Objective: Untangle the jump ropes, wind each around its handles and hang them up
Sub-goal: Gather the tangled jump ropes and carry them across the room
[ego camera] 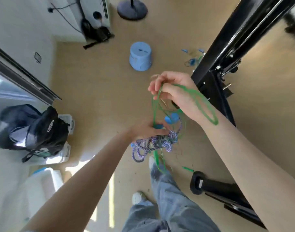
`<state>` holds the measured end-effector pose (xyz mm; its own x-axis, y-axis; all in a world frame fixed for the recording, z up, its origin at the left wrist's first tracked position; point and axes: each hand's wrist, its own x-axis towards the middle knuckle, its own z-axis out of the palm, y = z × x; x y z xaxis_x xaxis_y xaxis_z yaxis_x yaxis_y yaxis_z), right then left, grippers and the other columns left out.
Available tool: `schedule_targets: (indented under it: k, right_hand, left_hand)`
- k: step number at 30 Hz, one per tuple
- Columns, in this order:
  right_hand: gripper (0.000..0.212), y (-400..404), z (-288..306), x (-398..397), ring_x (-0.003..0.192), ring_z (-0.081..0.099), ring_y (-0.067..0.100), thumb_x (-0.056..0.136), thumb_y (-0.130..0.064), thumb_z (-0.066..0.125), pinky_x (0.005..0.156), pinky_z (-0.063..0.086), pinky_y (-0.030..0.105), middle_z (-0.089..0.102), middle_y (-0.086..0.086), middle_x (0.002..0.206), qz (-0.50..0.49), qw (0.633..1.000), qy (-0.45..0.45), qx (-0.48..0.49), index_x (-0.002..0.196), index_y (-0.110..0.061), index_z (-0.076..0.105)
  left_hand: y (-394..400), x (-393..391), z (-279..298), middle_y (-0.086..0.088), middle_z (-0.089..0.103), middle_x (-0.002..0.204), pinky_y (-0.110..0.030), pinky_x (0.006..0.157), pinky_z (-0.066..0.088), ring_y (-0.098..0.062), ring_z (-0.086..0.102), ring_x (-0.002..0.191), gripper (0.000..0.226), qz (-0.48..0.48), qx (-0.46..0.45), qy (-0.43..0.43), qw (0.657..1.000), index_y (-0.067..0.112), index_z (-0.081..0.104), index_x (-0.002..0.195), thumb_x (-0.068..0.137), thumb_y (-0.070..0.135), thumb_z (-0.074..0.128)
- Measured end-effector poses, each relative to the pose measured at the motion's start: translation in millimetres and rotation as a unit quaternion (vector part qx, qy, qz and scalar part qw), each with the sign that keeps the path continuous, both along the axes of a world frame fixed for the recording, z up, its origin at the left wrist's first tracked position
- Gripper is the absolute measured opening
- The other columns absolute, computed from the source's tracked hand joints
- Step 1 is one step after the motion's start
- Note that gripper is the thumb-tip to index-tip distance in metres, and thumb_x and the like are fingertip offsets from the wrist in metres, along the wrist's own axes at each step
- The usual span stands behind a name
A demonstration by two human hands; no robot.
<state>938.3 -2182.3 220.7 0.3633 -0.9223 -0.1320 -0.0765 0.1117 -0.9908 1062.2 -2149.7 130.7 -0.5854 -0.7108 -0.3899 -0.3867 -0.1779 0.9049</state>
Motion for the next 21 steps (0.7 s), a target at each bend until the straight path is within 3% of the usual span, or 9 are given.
schedule_targets:
  k: [3, 5, 6, 8, 10, 13, 16, 19, 21]
  right_hand:
    - [0.024, -31, -32, -35, 0.075, 0.055, 0.012, 0.086, 0.015, 0.039, 0.073, 0.051, 0.027, 0.059, 0.013, 0.085, -0.112, 0.988, 0.106, 0.029, 0.079, 0.003, 0.058]
    - [0.016, -49, -55, -56, 0.086, 0.055, 0.013, 0.085, 0.012, 0.047, 0.084, 0.050, 0.029, 0.059, 0.006, 0.089, -0.084, 0.982, 0.149, 0.081, 0.090, 0.009, 0.062]
    - [0.014, -58, -65, -62, 0.091, 0.054, 0.010, 0.084, 0.012, 0.050, 0.089, 0.047, 0.027, 0.058, 0.004, 0.097, -0.045, 0.981, 0.164, 0.092, 0.088, 0.009, 0.063]
    - [0.013, -81, -72, -62, 0.090, 0.056, 0.002, 0.085, 0.010, 0.053, 0.090, 0.045, 0.017, 0.058, 0.001, 0.103, 0.036, 0.984, 0.140, 0.106, 0.093, 0.011, 0.063]
    - [0.015, -113, -67, -48, 0.085, 0.061, 0.001, 0.087, 0.006, 0.052, 0.083, 0.047, 0.014, 0.064, -0.002, 0.090, 0.109, 0.984, 0.070, 0.120, 0.096, 0.005, 0.064]
    - [0.019, -154, -45, -8, 0.084, 0.067, 0.017, 0.088, 0.005, 0.050, 0.076, 0.053, 0.023, 0.068, 0.008, 0.088, 0.178, 0.967, -0.086, 0.161, 0.077, -0.004, 0.063]
    - [0.027, -199, -33, 25, 0.074, 0.068, 0.017, 0.086, 0.014, 0.045, 0.063, 0.054, 0.023, 0.068, 0.008, 0.074, 0.073, 0.974, -0.167, 0.131, 0.070, -0.002, 0.059]
    - [0.023, -255, -42, 13, 0.084, 0.062, 0.018, 0.087, 0.014, 0.045, 0.069, 0.054, 0.026, 0.063, 0.010, 0.088, -0.101, 0.982, -0.126, 0.098, 0.078, -0.005, 0.055]
    - [0.020, -279, -61, -3, 0.095, 0.057, 0.019, 0.088, 0.008, 0.048, 0.077, 0.054, 0.031, 0.061, 0.009, 0.103, -0.107, 0.981, -0.039, 0.157, 0.091, -0.008, 0.059]
  left_hand:
    - [-39, 30, 2, -0.002, 0.066, 0.085, -0.016, 0.076, 0.047, -0.009, 0.061, 0.077, 0.011, 0.190, 0.152, 0.081, 0.967, 0.002, 0.061, 0.097, 0.091, 0.007, 0.052]
    - [-71, 49, 4, 0.002, 0.068, 0.077, -0.014, 0.063, 0.049, -0.007, 0.062, 0.067, 0.008, 0.290, 0.159, 0.114, 0.937, 0.008, 0.060, 0.093, 0.090, 0.008, 0.053]
    - [-88, 53, 5, 0.000, 0.066, 0.083, -0.014, 0.062, 0.048, -0.007, 0.060, 0.069, 0.011, 0.309, 0.144, 0.109, 0.934, 0.010, 0.058, 0.099, 0.089, 0.008, 0.055]
    - [-116, 52, 4, -0.004, 0.058, 0.102, -0.015, 0.071, 0.047, -0.009, 0.056, 0.081, 0.035, 0.263, 0.087, 0.057, 0.959, 0.013, 0.050, 0.114, 0.084, 0.000, 0.061]
    - [-140, 39, 0, -0.002, 0.050, 0.114, -0.019, 0.087, 0.043, -0.012, 0.051, 0.099, 0.058, 0.140, 0.014, -0.031, 0.990, 0.014, 0.043, 0.126, 0.077, -0.006, 0.066]
    - [-161, 12, -5, -0.002, 0.054, 0.117, -0.028, 0.101, 0.039, -0.017, 0.049, 0.111, 0.049, 0.051, 0.072, -0.112, 0.990, 0.011, 0.052, 0.122, 0.077, 0.011, 0.072]
    - [-179, 5, -10, -0.003, 0.059, 0.127, -0.021, 0.098, 0.044, -0.015, 0.055, 0.114, 0.033, 0.040, 0.172, 0.016, 0.984, 0.012, 0.058, 0.117, 0.085, 0.008, 0.062]
    - [-213, 47, -3, -0.001, 0.072, 0.095, -0.020, 0.073, 0.054, -0.012, 0.068, 0.085, 0.017, 0.173, 0.250, 0.127, 0.944, 0.013, 0.063, 0.099, 0.085, 0.007, 0.057]
    - [-247, 87, 2, -0.002, 0.072, 0.075, -0.019, 0.059, 0.054, -0.011, 0.068, 0.064, 0.012, 0.304, 0.251, 0.171, 0.903, 0.009, 0.062, 0.090, 0.078, 0.011, 0.061]
